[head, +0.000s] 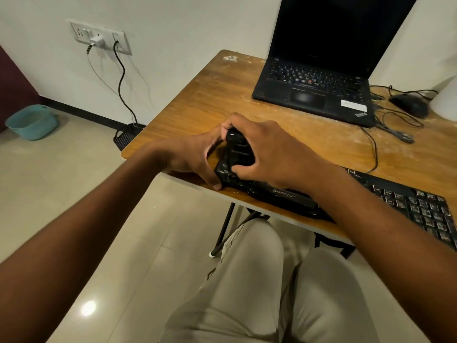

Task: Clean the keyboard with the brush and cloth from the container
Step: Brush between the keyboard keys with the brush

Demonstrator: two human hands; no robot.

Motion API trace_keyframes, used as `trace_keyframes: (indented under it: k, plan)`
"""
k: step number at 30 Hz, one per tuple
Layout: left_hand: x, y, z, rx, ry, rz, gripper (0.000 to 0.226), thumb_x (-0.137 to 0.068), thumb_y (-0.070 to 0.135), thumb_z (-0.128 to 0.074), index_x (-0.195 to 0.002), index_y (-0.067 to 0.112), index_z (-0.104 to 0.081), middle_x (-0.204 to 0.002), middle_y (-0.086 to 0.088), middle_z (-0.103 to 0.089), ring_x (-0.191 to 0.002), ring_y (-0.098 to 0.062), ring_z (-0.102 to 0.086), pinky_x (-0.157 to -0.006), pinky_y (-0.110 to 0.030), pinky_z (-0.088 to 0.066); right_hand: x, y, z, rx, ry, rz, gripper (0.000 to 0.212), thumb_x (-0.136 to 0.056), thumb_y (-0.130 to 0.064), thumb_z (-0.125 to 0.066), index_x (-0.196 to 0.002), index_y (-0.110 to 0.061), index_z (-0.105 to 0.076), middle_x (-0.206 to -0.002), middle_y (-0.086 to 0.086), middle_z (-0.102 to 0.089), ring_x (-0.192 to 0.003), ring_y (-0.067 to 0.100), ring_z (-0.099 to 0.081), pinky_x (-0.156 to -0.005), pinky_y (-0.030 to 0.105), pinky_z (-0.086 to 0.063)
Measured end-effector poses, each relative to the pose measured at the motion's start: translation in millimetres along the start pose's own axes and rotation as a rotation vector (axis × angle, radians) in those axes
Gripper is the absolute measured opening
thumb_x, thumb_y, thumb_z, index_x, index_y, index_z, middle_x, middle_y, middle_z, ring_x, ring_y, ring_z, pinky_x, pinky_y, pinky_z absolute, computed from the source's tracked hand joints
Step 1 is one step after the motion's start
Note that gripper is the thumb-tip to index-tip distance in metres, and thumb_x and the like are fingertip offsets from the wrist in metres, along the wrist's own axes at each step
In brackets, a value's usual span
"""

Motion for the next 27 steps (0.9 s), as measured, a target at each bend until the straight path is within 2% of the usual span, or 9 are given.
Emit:
trace_keyframes:
  k: [5,10,12,15,18,21,23,25,27]
  plan:
    - [-0.1,-3.1,1.3,0.032,-0.014,0.002,0.146,-0.058,0.016,-0.100,-0.161,0.045,-0.002,-0.148,0.010,-0.048,-0.131,-0.015,-0.054,-0.106,-0.033,-0.053,4.0,6.2,18.6,0.127,-0.085,-0.081,0.062,-0.079,-0.022,-0.083,-0.126,-0.038,-0.045,-0.105,-0.007,-0.061,-0.087,0.010,-0.064,-0.066,0.031,-0.061]
    - [1.0,3.0,-2.8,0.070,-0.048,-0.039,0.099,-0.062,0.001,-0.095,-0.141,0.027,-0.043,-0.127,0.007,-0.065,-0.123,-0.015,-0.063,-0.102,-0.036,-0.055,-11.4,-11.5,0.3,-0.186,0.111,-0.018,0.058,-0.078,-0.021,-0.085,-0.122,-0.028,-0.050,-0.101,-0.006,-0.064,-0.084,0.008,-0.066,-0.065,0.031,-0.060]
    - [2.2,4.4,-2.2,0.059,-0.036,-0.049,0.093,-0.061,-0.001,-0.095,-0.135,0.028,-0.047,-0.123,0.008,-0.067,-0.118,-0.010,-0.064,-0.100,-0.034,-0.056,-10.8,-7.9,-8.5,-0.194,0.113,-0.031,0.057,-0.079,-0.022,-0.085,-0.123,-0.028,-0.050,-0.101,-0.006,-0.064,-0.086,0.009,-0.066,-0.066,0.032,-0.060]
    - [1.3,4.9,-0.5,0.045,-0.021,-0.064,0.111,-0.060,0.004,-0.097,-0.148,0.031,-0.033,-0.132,0.011,-0.060,-0.122,-0.004,-0.060,-0.099,-0.024,-0.054,-1.5,-0.3,-8.0,-0.132,0.038,-0.036,0.057,-0.080,-0.023,-0.083,-0.124,-0.031,-0.048,-0.104,-0.006,-0.065,-0.088,0.010,-0.066,-0.068,0.033,-0.061]
    - [-0.9,-1.5,1.5,0.021,-0.012,-0.025,0.145,-0.051,0.023,-0.103,-0.160,0.045,-0.009,-0.149,0.009,-0.048,-0.134,-0.016,-0.052,-0.111,-0.039,-0.048,8.4,6.8,2.1,0.006,-0.086,-0.106,0.059,-0.080,-0.023,-0.083,-0.122,-0.040,-0.045,-0.105,-0.008,-0.061,-0.087,0.008,-0.064,-0.067,0.032,-0.063]
    - [-2.1,-6.9,3.1,-0.008,-0.001,0.010,0.152,-0.049,0.030,-0.104,-0.160,0.049,-0.003,-0.154,0.009,-0.044,-0.137,-0.017,-0.049,-0.115,-0.041,-0.045,9.8,4.9,15.7,0.044,-0.087,-0.131,0.059,-0.081,-0.022,-0.083,-0.121,-0.041,-0.045,-0.102,-0.012,-0.060,-0.084,0.007,-0.063,-0.065,0.031,-0.062]
    - [-0.4,-3.2,2.9,-0.027,-0.001,0.003,0.146,-0.052,0.028,-0.103,-0.161,0.043,-0.007,-0.152,0.012,-0.046,-0.135,-0.013,-0.049,-0.111,-0.031,-0.045,3.6,-5.4,18.6,-0.034,0.011,-0.070,0.058,-0.081,-0.021,-0.083,-0.124,-0.035,-0.046,-0.102,-0.009,-0.062,-0.085,0.009,-0.066,-0.065,0.032,-0.062]
    - [2.4,1.7,1.4,-0.010,-0.011,-0.005,0.123,-0.061,0.014,-0.098,-0.156,0.031,-0.023,-0.142,0.013,-0.052,-0.126,-0.005,-0.055,-0.097,-0.016,-0.049,-4.1,-14.2,9.3,-0.099,0.075,-0.014,0.058,-0.080,-0.021,-0.084,-0.125,-0.030,-0.047,-0.102,-0.007,-0.064,-0.084,0.010,-0.067,-0.065,0.033,-0.061]
    - [3.8,4.9,-0.1,0.005,-0.020,-0.022,0.103,-0.064,0.003,-0.095,-0.143,0.034,-0.036,-0.131,0.012,-0.060,-0.117,0.001,-0.060,-0.089,-0.012,-0.051,-7.7,-14.6,-1.8,-0.148,0.092,-0.018,0.058,-0.080,-0.020,-0.084,-0.124,-0.028,-0.048,-0.101,-0.006,-0.064,-0.084,0.010,-0.067,-0.065,0.034,-0.061]
Point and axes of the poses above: each hand's wrist, its own x-axis away from the middle knuckle, its own z-axis out of the back of the hand, y = z × x, the point moved 8 cm from there along -x, towards the middle knuckle
